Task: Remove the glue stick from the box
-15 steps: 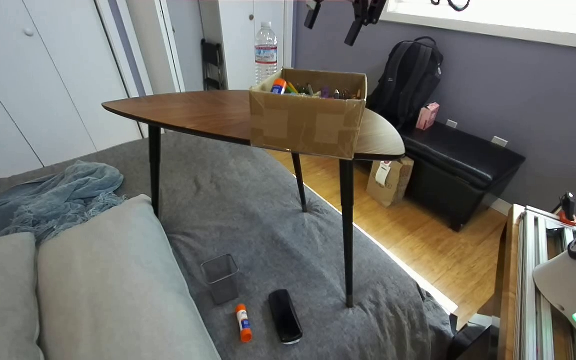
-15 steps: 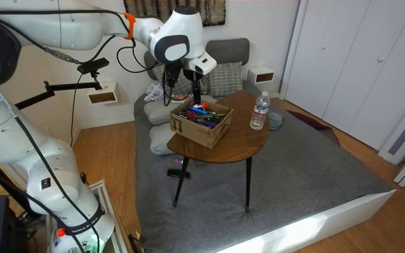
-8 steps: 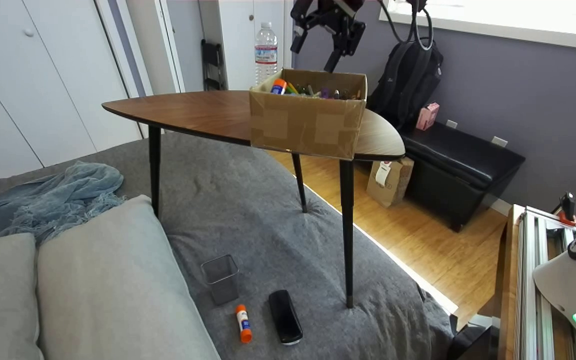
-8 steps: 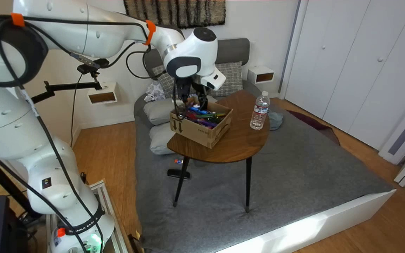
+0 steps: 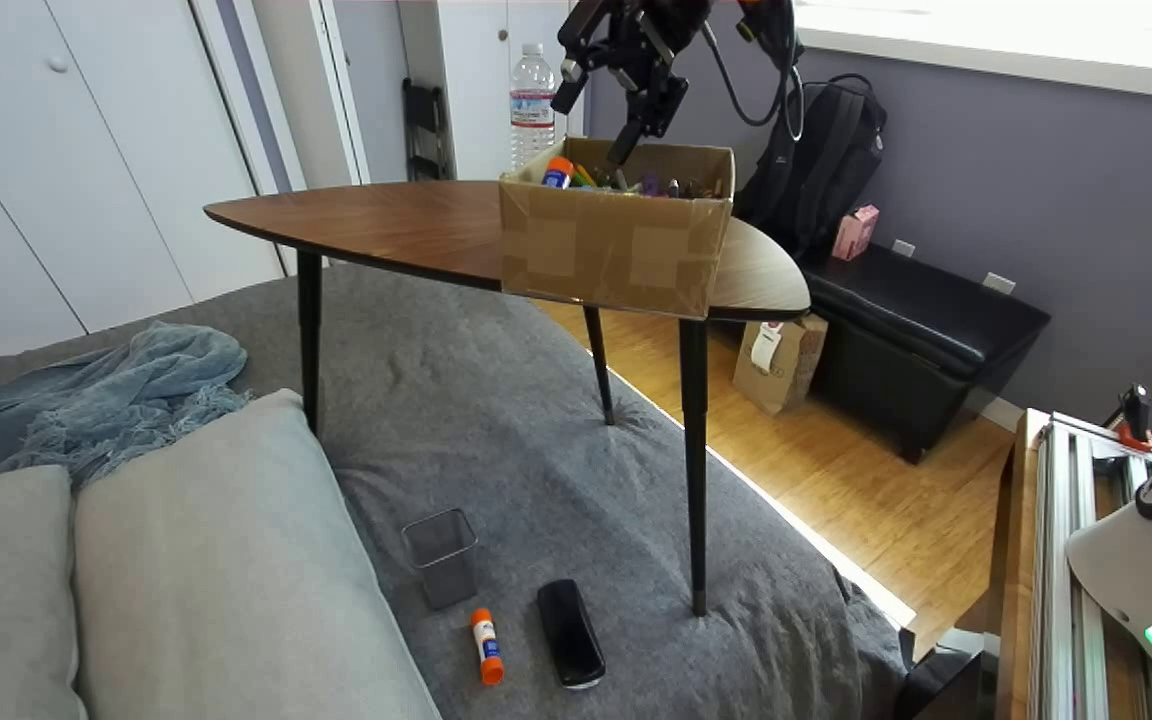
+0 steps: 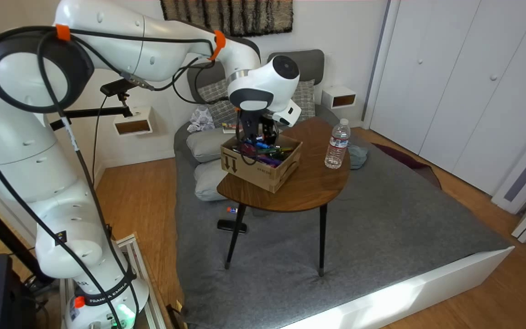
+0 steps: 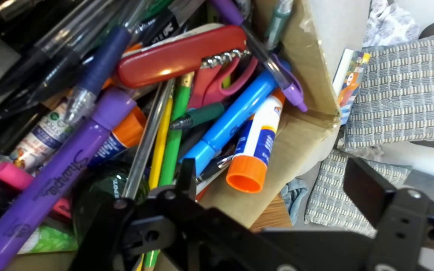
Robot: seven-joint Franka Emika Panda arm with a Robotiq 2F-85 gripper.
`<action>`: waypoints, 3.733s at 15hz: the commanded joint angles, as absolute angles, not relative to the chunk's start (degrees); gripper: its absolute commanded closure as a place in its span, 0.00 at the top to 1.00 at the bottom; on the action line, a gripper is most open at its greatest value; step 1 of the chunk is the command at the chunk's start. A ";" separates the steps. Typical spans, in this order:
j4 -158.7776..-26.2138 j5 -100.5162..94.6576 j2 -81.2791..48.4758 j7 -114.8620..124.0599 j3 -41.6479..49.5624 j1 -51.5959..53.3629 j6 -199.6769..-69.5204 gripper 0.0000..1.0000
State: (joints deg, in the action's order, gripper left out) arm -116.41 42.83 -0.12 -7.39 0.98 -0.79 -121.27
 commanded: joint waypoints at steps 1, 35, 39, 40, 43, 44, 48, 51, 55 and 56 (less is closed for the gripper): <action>-112.89 46.49 -3.33 -12.08 1.27 -1.35 -118.99 1.00; -109.24 49.11 -5.16 -14.45 0.52 -1.80 -115.91 0.08; -108.40 50.92 -3.07 -11.78 1.60 -2.76 -115.85 0.08; -108.30 51.90 -2.65 -10.90 1.95 -3.16 -115.76 0.08; -107.71 58.25 -1.95 -8.31 3.75 -5.02 -113.89 0.08; -107.52 60.07 -1.93 -7.64 4.52 -5.75 -112.73 0.08; -107.75 67.19 -2.44 -4.63 7.16 -8.10 -112.30 0.08; -108.51 71.28 -3.12 -1.36 8.43 -9.14 -114.66 0.08; -108.56 76.03 -5.99 3.34 9.64 -10.22 -117.55 0.08; -108.65 77.02 -6.81 4.76 9.78 -10.34 -118.28 0.08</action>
